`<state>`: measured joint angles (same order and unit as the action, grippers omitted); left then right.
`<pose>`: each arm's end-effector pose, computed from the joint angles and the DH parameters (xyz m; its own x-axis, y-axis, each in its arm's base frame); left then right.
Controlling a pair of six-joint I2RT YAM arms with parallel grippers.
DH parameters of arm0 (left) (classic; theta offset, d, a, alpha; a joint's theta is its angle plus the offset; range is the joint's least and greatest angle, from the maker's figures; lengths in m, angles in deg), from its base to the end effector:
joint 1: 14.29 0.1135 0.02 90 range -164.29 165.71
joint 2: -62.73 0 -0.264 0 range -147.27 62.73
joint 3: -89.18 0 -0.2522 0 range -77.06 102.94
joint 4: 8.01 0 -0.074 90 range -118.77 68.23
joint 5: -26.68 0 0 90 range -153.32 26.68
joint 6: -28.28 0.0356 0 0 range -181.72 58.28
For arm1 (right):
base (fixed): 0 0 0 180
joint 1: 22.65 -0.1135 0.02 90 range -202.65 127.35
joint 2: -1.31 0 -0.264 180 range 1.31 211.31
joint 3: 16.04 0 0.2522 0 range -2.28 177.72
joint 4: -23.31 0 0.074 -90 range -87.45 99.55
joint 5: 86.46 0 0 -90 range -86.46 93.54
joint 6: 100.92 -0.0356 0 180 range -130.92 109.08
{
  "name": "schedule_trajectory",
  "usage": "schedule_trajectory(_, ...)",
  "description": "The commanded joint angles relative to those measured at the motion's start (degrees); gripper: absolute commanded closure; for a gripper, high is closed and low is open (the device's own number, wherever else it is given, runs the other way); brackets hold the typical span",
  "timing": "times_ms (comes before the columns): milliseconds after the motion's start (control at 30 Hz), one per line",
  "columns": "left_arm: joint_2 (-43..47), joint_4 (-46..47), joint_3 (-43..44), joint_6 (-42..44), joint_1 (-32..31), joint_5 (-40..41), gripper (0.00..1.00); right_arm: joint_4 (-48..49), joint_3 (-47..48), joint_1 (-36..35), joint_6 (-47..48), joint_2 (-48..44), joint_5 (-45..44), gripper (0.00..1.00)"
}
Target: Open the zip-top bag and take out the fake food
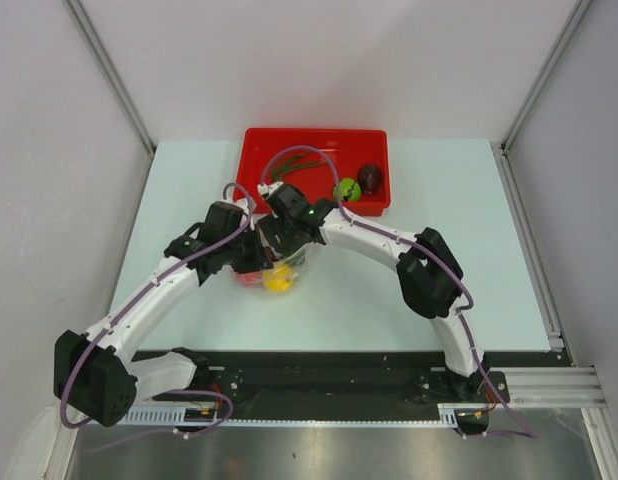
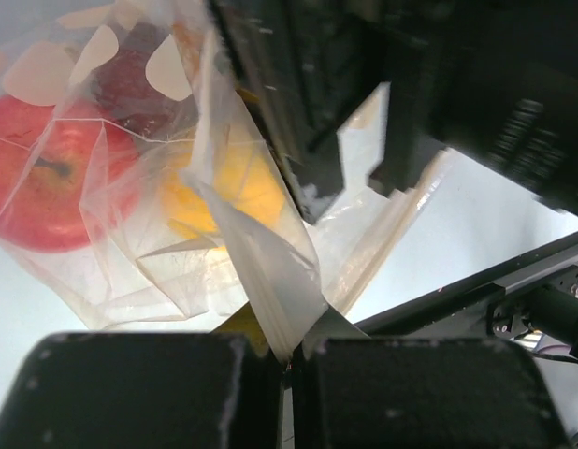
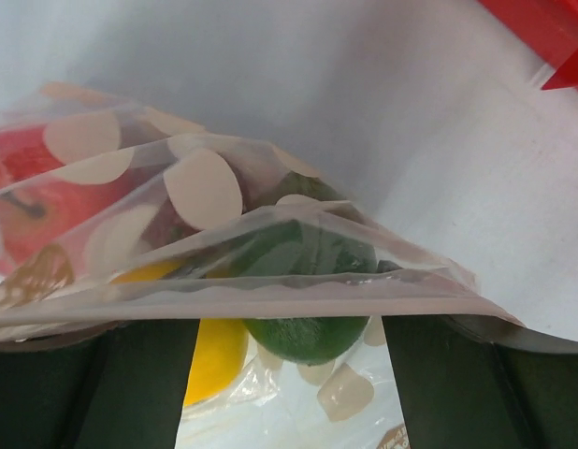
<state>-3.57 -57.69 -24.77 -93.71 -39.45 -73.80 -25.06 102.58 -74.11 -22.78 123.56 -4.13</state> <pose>0.2111 -0.1063 0.2707 -0.8651 -0.1692 -0.4722 0.0775 0.8850 -0.4591 0.3027 0.3724 0.2347 -0.6293 -0.4631 -0.6241 -0.6076 0.7939 0.0236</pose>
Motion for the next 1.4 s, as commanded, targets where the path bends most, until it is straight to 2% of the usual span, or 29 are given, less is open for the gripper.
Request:
schedule_trajectory(0, -0.5, 1.0, 1.3, 0.0, -0.3, -1.8, 1.00, 1.6, 1.0, 1.3, 0.1, 3.2, 0.0, 0.22)
schedule_trajectory(267, -1.4, 1.7, 1.0, 0.7, -0.3, -2.2, 1.00, 0.9, 1.7, 1.2, -0.1, 5.2, 0.0, 0.32)
schedule_trajectory(367, -1.2, 1.7, 0.5, 1.2, -0.3, -1.9, 1.00, 0.7, 1.7, 0.7, 0.0, 4.3, -0.3, 0.44)
schedule_trajectory(400, -1.1, 1.7, 0.4, 1.3, -0.3, -2.0, 1.00, 0.2, 1.8, 0.6, -0.1, 3.8, -0.9, 0.55)
schedule_trajectory(433, -1.0, 1.9, 0.2, 1.3, -0.3, -2.0, 1.00, 0.0, 1.8, 0.2, -0.3, 3.4, -1.4, 0.61)
schedule_trajectory(600, -0.8, 2.3, -0.5, 1.8, -0.3, -2.3, 1.00, -1.0, 1.1, -0.3, -1.7, -1.7, -1.3, 0.86)
schedule_trajectory(800, 0.0, 2.6, -1.4, 2.8, -0.3, -2.5, 1.00, -0.9, -1.3, -0.4, -4.3, -7.9, 0.4, 0.94)
schedule_trajectory(1067, 1.4, 2.2, -2.9, 4.2, -0.3, -2.9, 1.00, 5.0, -7.0, 0.1, -8.7, -20.3, 3.4, 0.94)
schedule_trajectory(1167, 1.7, 1.9, -3.3, 5.1, -0.3, -3.0, 1.00, 8.8, -8.4, 0.6, -8.1, -24.2, 0.9, 0.94)
schedule_trajectory(1367, 2.4, 0.9, -3.3, 7.6, -0.3, -2.9, 1.00, 14.9, -7.0, 6.8, -8.6, -23.7, -2.4, 0.94)
